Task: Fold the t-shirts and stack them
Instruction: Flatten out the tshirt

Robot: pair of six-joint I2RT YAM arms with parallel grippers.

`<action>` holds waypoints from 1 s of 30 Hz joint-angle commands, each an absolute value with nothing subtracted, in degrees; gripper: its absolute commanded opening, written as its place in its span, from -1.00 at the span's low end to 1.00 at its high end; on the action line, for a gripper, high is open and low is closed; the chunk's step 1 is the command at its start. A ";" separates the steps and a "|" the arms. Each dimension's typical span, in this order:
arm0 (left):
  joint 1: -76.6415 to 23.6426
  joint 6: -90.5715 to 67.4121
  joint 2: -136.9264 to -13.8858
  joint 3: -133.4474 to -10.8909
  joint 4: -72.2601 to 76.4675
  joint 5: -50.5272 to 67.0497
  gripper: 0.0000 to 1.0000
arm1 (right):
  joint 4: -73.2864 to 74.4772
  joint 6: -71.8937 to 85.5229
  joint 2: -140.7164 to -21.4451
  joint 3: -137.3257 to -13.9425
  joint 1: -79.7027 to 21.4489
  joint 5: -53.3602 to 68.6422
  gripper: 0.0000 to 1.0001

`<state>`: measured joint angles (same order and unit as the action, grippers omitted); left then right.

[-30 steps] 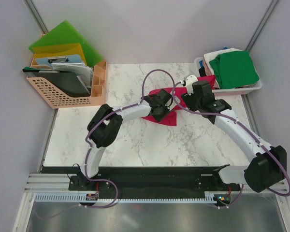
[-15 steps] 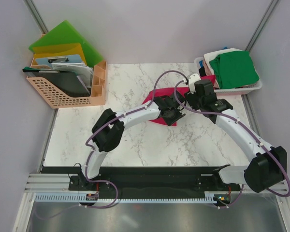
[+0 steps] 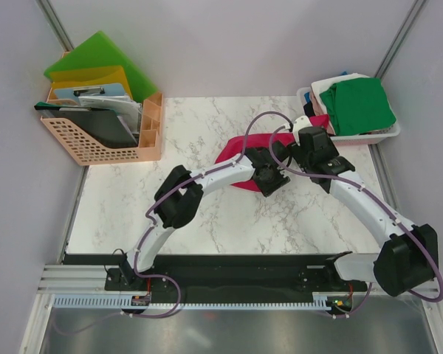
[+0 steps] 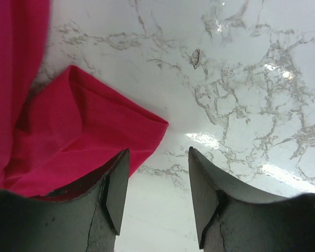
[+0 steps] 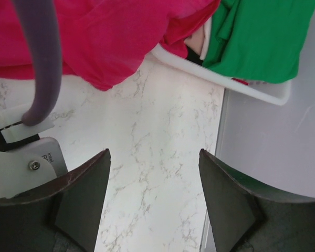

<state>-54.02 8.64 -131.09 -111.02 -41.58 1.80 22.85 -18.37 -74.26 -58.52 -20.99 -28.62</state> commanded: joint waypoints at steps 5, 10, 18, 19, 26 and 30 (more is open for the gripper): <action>-54.14 6.59 -133.15 -111.62 -40.78 1.50 0.12 | 14.16 -20.22 -66.10 -56.69 -20.48 -34.89 0.52; -53.97 6.68 -133.51 -111.18 -40.78 1.41 0.12 | 10.47 -20.56 -61.35 -55.81 -17.67 -37.00 0.52; -53.96 7.73 -134.47 -112.94 -39.02 -2.99 0.12 | 11.42 -19.78 -60.12 -53.71 -14.33 -32.00 0.53; -53.96 7.91 -134.82 -113.37 -38.94 -3.95 0.12 | 11.60 -19.69 -60.20 -53.27 -14.15 -31.56 0.53; -53.79 8.88 -138.16 -114.26 -39.64 -4.40 -0.30 | 11.78 -18.63 -59.24 -51.77 -14.06 -29.53 0.53; -53.88 8.44 -138.52 -113.03 -39.64 -4.83 -0.96 | 11.78 -18.98 -58.10 -51.94 -13.97 -28.83 0.53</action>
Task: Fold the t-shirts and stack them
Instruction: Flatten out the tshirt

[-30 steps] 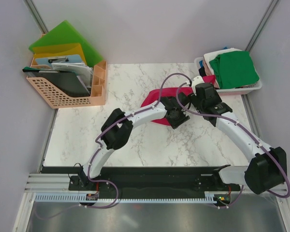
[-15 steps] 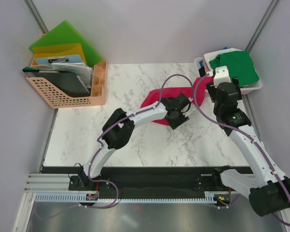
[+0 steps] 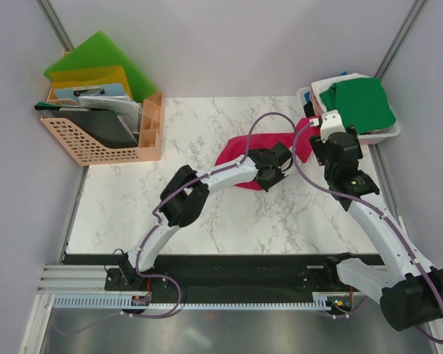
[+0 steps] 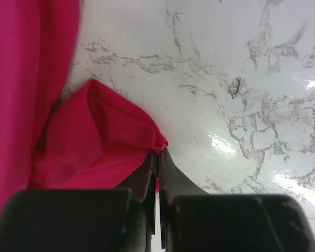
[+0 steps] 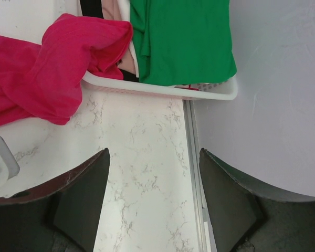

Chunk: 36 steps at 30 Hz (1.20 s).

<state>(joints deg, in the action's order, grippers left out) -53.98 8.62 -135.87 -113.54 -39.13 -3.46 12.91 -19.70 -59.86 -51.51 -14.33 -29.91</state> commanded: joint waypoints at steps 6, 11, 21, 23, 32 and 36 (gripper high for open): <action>-53.44 9.49 -133.34 -110.22 -38.94 -6.68 -0.96 | 10.99 -18.81 -59.76 -51.07 -12.66 -30.24 0.53; -51.33 12.03 -122.80 -111.53 -38.94 -7.99 -0.96 | 10.81 -18.28 -60.55 -50.36 -10.55 -28.65 0.53; -31.85 18.54 -93.54 -108.21 -41.05 -8.97 -0.96 | 11.34 -17.05 -62.58 -51.15 -9.49 -26.99 0.54; -22.36 19.33 -87.30 -104.51 -40.87 -6.69 -0.96 | 11.60 -16.70 -62.93 -51.33 -9.49 -26.89 0.53; 2.55 23.55 -73.84 -95.02 -40.69 5.01 -0.96 | 11.95 -15.82 -63.98 -51.68 -9.40 -26.37 0.53; 2.55 21.80 -73.39 -92.37 -40.78 7.82 -0.96 | 12.30 -15.47 -64.60 -51.77 -9.32 -24.97 0.53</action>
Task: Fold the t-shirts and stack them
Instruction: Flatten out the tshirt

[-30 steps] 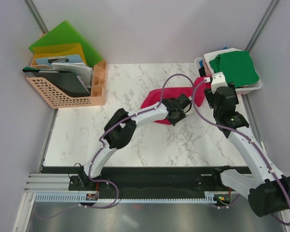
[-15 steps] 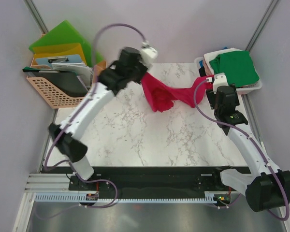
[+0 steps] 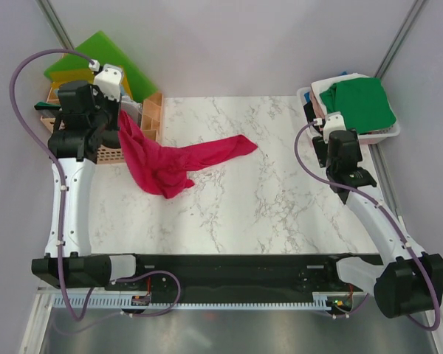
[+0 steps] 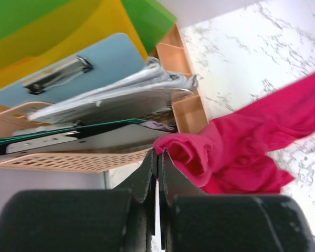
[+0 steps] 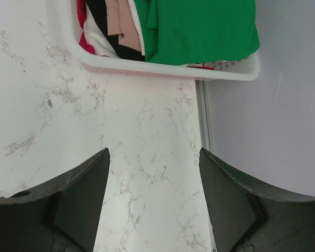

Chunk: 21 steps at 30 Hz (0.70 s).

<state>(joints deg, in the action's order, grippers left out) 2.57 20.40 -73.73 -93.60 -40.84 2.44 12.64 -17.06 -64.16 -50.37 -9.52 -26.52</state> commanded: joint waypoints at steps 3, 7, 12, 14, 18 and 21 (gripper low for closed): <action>2.64 21.01 -73.91 -92.02 -40.78 8.61 -0.96 | 14.23 -15.82 -65.12 -52.64 -9.40 -19.37 0.53; 2.46 19.78 -73.74 -90.36 -40.96 10.28 -0.95 | 17.39 -16.35 -67.84 -54.40 -9.32 -15.21 0.54; 2.55 19.07 -73.13 -88.07 -40.78 10.20 -0.95 | 24.50 -16.61 -72.41 -57.38 -10.54 3.10 0.47; 2.55 18.81 -72.95 -87.54 -40.78 9.85 -0.95 | 26.88 -15.99 -77.13 -60.54 -15.70 5.44 0.46; 2.55 17.84 -72.25 -86.31 -40.78 9.58 -0.95 | 28.04 -14.42 -85.06 -65.99 -23.19 6.66 0.44; 2.55 17.49 -71.55 -83.51 -40.70 9.05 -0.95 | 28.82 -13.19 -91.21 -72.75 -26.01 9.40 0.44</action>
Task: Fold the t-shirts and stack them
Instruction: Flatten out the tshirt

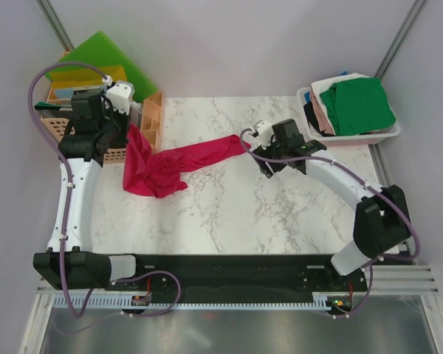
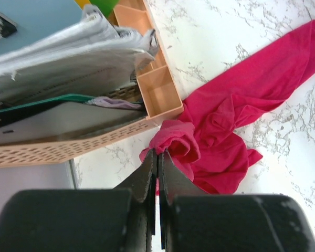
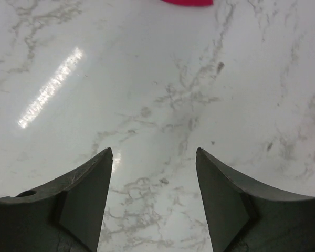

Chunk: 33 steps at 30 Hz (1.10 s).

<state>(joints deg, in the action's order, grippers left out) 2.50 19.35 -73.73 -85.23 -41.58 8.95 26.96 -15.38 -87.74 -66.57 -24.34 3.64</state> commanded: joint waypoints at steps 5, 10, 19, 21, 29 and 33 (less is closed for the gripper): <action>2.55 16.70 -70.05 -80.34 -39.99 8.09 -0.95 | 32.16 -14.23 -103.32 -89.62 -32.85 8.88 0.43; 2.55 15.65 -69.70 -79.54 -39.64 7.30 -0.95 | 38.93 -13.10 -117.40 -110.36 -36.30 10.80 0.43; 2.55 14.24 -68.91 -78.49 -39.46 7.03 -0.96 | 45.09 -11.51 -135.34 -130.67 -40.08 12.22 0.47; 2.55 14.15 -68.82 -77.61 -39.20 7.29 -0.96 | 45.44 -11.25 -137.89 -132.35 -40.60 12.30 0.47; 2.55 14.06 -68.29 -75.85 -38.94 8.09 -0.95 | 43.77 -10.99 -140.89 -131.66 -40.61 10.98 0.46; 2.55 14.06 -68.03 -74.62 -38.67 8.17 -0.95 | 41.84 -10.46 -140.98 -129.82 -41.31 11.25 0.40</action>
